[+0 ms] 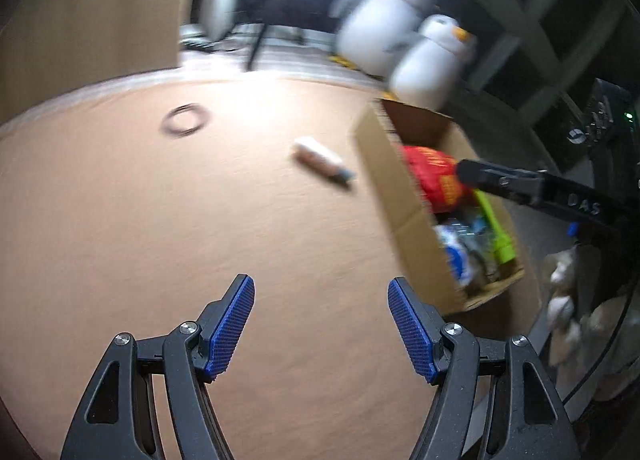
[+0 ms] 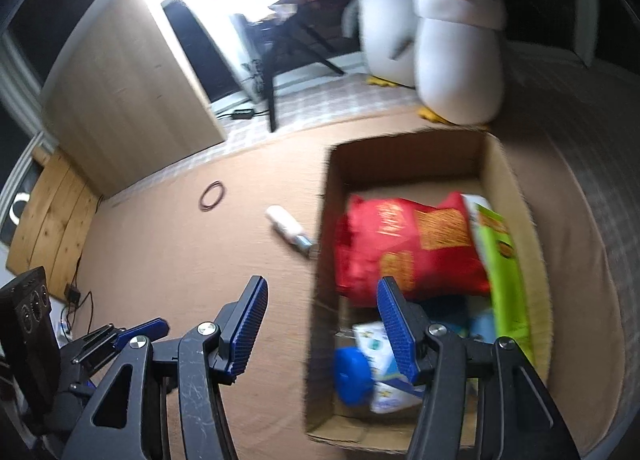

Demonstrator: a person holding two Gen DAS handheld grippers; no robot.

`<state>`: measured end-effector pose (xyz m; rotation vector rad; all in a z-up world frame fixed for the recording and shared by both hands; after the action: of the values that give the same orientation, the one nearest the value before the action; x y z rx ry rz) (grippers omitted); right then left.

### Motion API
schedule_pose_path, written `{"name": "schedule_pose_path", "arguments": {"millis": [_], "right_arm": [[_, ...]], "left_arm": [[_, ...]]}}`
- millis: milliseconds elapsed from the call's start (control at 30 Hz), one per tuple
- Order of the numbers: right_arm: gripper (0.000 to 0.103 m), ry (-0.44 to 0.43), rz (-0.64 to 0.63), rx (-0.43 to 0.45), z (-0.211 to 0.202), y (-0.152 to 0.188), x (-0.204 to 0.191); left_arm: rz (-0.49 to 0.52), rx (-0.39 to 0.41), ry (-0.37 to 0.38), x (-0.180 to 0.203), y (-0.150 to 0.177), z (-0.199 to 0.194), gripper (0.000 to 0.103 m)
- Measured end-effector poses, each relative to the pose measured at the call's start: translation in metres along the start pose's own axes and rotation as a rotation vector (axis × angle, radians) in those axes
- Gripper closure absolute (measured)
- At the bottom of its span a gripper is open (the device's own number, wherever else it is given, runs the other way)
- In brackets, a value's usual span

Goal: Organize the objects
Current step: 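Move the left tool to the purple rubber band and close on it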

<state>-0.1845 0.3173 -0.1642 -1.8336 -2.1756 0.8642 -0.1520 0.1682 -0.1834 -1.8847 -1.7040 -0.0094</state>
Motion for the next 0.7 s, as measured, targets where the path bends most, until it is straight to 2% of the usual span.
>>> {"name": "schedule_pose_path", "arguments": {"millis": [167,300,500,700], "right_arm": [[0.048,-0.008,-0.064,-0.013,0.016,-0.005,-0.032],[0.048,-0.039,-0.075,-0.036,0.029,-0.004,-0.057],[0.048,-0.033,-0.104,-0.057,0.037,0.001,-0.090],[0.047,-0.022,-0.109,-0.072,0.040,0.010,-0.112]], "left_arm": [[-0.080,0.014,-0.058,-0.059,0.004,-0.014,0.030],[-0.117,0.051,-0.103,-0.096,-0.011,-0.028,0.030],[-0.126,0.121,-0.155,-0.126,-0.063,-0.040,0.030],[-0.095,0.149,-0.177,-0.122,-0.127,-0.018,0.029]]}}
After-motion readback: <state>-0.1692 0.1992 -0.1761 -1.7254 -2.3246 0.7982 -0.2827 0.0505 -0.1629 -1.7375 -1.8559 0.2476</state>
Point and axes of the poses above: each gripper's, at about its wrist camera, not at the fingertips, and z roughly the way its jaws point, x to its right, y to its underside, the point moved 10 cm from there along z, roughly the way its jaws point, and after that the axes turned 7 degrees about -z, right-handed, at the moved point
